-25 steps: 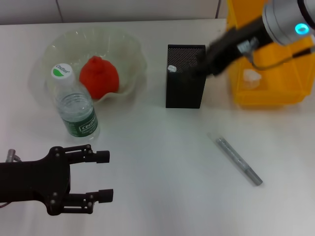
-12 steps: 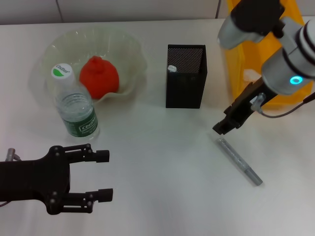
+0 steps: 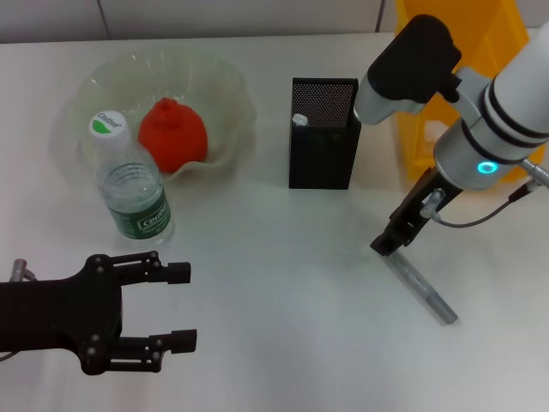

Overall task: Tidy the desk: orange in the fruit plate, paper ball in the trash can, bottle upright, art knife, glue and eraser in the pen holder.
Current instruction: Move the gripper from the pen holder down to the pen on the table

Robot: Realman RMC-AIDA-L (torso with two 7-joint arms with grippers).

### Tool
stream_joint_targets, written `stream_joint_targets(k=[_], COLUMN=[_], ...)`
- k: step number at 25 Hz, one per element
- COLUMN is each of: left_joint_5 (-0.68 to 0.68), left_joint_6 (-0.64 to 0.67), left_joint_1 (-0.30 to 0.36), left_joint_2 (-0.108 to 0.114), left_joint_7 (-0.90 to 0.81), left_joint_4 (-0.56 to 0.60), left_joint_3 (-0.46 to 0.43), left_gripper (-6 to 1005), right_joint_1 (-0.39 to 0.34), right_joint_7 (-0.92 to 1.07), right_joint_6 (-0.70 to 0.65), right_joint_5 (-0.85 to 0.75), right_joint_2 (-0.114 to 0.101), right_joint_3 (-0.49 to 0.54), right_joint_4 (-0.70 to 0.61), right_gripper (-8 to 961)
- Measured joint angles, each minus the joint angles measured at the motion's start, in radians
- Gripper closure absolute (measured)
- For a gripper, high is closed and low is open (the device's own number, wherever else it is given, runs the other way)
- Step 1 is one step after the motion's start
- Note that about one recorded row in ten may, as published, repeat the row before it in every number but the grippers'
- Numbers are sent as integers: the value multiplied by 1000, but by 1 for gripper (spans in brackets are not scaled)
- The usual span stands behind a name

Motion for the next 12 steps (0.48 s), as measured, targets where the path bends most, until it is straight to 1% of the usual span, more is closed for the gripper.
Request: stream_joint_targets(k=[7,9,12], left_joint_5=[0,0,0], left_joint_6=[0,0,0], left_joint_1=[-1,0,3], left_joint_2=[-1,-1,-1], left_joint_7=[2,3,6], left_joint_4=[0,0,0], left_joint_3=[2,2,1], left_gripper=[213,213,213], right_joint_1=[4,6,7], right_joint_7=[19,21,21], right_joint_6=[58,71,79], right_joint_5=[6,13,22], right_joint_2=[2,3,4], right_joint_3=[-61,-75,-80], right_joint_4=[38,50,54], right_gripper=[444,555,611])
